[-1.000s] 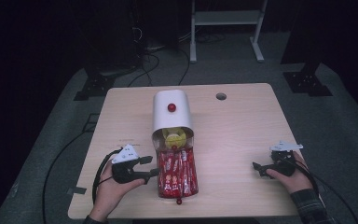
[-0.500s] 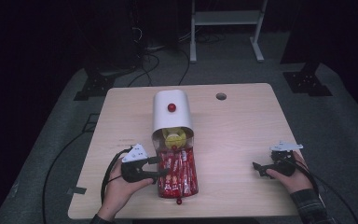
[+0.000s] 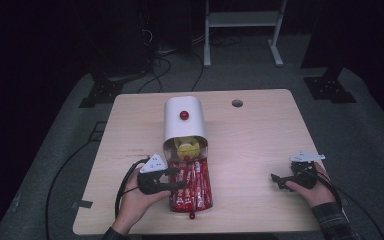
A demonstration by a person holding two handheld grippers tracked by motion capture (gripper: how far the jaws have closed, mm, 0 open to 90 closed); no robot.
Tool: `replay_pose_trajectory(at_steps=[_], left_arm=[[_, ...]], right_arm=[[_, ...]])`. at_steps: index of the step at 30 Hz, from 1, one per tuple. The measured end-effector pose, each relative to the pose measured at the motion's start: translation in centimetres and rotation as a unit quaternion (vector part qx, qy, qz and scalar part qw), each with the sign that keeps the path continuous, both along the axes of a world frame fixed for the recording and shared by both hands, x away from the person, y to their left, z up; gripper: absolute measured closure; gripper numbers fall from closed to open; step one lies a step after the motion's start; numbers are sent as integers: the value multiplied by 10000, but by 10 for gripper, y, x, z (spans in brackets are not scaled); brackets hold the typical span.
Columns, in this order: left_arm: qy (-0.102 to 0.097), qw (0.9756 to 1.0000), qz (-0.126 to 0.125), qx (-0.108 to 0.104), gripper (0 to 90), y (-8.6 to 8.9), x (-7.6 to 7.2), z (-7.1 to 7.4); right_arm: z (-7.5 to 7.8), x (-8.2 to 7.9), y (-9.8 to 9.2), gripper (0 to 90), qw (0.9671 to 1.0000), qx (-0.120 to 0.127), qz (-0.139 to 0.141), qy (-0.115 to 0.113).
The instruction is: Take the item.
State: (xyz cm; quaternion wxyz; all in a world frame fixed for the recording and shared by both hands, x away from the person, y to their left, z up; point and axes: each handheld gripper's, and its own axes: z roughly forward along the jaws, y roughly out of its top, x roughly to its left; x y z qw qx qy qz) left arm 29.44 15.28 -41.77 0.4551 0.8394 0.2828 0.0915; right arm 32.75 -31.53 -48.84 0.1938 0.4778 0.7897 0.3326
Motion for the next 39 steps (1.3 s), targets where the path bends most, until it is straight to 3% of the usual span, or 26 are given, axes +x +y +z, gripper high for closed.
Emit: replay_pose_trajectory(at_steps=[16, 20, 22, 24, 25, 29, 39], left_arm=[[-27, 10000, 57, 38, 500, -5, 2, -10], [116, 9999, 29, -47, 615, -5, 3, -12], [284, 9995, 42, -143, 642, -5, 4, -13], [503, 9983, 93, -270, 711, -4, 4, -13], [503, 9983, 93, -270, 725, -4, 4, -13], [823, 9956, 182, -404, 785, 0, 5, -11], [768, 9962, 207, -348, 817, 1, 3, -6]], right_arm=[[0, 0, 0, 0, 10000, -2, 2, 0], [0, 0, 0, 0, 10000, 0, -1, 1], [0, 0, 0, 0, 10000, -2, 2, 1], [0, 0, 0, 0, 10000, -2, 1, 0], [0, 0, 0, 0, 10000, -2, 1, 0], [0, 0, 0, 0, 10000, 0, -1, 0], [0, 0, 0, 0, 10000, 0, 0, 1]])
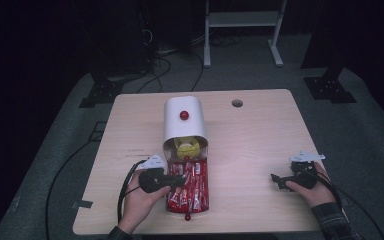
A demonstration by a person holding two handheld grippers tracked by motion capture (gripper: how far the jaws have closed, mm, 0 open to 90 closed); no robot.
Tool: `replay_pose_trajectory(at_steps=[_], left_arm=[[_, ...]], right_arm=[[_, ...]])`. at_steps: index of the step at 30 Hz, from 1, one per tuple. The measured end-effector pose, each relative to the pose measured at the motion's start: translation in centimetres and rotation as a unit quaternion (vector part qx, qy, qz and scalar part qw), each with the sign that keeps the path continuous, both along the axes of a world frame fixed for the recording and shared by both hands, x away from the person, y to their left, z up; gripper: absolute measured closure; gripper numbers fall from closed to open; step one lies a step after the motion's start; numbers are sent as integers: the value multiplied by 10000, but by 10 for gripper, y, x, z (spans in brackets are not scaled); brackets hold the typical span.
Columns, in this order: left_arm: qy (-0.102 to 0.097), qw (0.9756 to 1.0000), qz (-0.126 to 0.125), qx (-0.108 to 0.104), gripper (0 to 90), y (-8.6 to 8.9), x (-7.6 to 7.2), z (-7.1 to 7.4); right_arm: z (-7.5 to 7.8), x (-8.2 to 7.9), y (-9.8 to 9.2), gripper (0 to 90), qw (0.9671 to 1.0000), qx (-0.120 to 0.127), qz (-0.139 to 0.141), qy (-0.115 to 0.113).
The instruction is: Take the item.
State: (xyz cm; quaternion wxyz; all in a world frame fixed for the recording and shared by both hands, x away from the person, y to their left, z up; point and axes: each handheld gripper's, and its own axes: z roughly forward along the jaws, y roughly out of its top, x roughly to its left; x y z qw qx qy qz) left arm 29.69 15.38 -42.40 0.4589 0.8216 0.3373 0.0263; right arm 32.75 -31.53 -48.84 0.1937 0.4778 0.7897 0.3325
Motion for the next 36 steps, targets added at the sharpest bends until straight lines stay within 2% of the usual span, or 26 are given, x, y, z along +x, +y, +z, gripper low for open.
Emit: replay_pose_trajectory(at_steps=[4, 6, 9, 23, 29, 36], left_arm=[[8, 10000, 3, -25, 818, 2, -1, 2], [-4, 9999, 2, -135, 820, 3, -1, 3], [-15, 9999, 1, -169, 820, 3, -2, 4], [224, 9996, 64, -166, 824, 8, -12, 10], [262, 9995, 83, -177, 825, 14, -16, 11], [204, 9995, 77, -221, 825, 20, -21, 13]], right_arm=[[0, 0, 0, 0, 10000, 0, 0, 0], [0, 0, 0, 0, 10000, 2, -2, 0], [0, 0, 0, 0, 10000, 0, 0, -1], [0, 0, 0, 0, 10000, 1, -2, 0], [0, 0, 0, 0, 10000, 1, 0, 0], [0, 0, 0, 0, 10000, 0, 0, 0]])
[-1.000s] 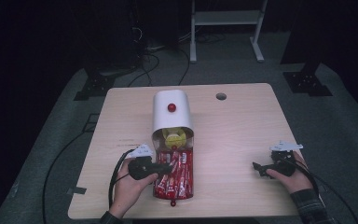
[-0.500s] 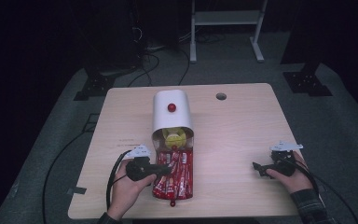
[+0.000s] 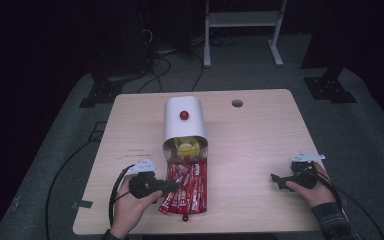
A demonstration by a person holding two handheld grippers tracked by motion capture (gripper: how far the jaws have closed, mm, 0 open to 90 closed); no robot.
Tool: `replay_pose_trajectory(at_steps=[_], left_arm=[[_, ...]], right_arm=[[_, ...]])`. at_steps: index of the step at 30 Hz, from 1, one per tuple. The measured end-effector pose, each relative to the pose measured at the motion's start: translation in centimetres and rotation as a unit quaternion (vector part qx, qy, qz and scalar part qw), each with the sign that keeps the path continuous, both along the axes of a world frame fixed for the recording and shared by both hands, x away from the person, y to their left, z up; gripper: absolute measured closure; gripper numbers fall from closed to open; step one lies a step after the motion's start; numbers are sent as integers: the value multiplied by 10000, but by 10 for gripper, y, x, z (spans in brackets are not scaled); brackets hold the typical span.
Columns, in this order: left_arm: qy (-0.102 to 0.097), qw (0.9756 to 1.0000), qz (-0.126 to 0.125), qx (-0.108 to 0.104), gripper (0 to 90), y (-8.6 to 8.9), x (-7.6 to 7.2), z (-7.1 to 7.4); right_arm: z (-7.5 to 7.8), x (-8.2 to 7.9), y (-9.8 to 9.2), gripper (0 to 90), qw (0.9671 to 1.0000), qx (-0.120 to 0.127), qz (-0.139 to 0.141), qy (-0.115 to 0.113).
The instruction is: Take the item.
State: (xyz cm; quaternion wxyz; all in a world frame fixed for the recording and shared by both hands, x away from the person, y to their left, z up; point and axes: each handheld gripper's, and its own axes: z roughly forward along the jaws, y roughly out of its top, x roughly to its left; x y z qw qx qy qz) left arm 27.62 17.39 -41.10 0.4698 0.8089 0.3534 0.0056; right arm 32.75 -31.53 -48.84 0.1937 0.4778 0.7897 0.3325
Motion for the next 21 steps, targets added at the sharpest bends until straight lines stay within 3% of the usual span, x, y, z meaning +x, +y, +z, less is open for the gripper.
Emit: replay_pose_trajectory(at_steps=[21], left_arm=[[-98, 9995, 274, -107, 829, 29, -8, 8]], right_arm=[[0, 0, 0, 0, 10000, 0, -1, 1]])
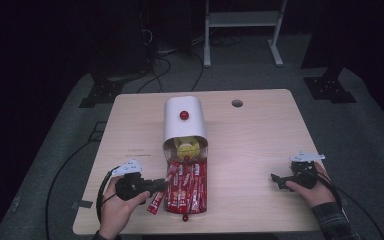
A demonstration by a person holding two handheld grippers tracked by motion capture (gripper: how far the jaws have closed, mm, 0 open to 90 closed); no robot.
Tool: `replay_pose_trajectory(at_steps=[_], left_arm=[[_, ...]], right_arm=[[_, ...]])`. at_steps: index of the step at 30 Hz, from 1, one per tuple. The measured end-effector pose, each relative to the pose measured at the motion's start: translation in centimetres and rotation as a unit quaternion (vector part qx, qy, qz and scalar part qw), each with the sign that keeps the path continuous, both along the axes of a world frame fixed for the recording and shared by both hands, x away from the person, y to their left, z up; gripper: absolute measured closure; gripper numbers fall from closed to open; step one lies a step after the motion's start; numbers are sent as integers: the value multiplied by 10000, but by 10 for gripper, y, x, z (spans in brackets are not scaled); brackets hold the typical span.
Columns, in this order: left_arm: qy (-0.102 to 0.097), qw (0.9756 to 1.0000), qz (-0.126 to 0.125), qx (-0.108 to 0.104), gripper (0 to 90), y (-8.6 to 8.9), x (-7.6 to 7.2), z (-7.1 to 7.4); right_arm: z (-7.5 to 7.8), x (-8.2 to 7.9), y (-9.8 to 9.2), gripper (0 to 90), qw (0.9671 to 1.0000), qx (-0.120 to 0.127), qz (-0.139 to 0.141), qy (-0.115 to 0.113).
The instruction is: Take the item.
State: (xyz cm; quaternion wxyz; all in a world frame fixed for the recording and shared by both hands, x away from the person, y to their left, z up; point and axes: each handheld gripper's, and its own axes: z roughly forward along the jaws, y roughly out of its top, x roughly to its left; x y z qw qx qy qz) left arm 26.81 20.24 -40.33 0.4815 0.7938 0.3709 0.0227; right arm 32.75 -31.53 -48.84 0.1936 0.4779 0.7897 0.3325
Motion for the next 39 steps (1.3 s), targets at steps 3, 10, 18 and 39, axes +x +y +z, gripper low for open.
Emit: replay_pose_trajectory(at_steps=[3, 10, 18, 39], left_arm=[[-12, 10000, 33, 15, 829, 4, 0, 1], [-34, 9999, 151, 3, 829, 11, 0, 2], [-52, 9995, 307, -15, 829, 22, 1, 3], [-116, 9962, 854, 76, 828, 51, 20, -3]], right_arm=[[0, 0, 0, 0, 10000, 0, -1, -1], [0, 0, 0, 0, 10000, -1, 0, -1], [0, 0, 0, 0, 10000, 1, -1, -1], [0, 0, 0, 0, 10000, -2, 1, -1]])
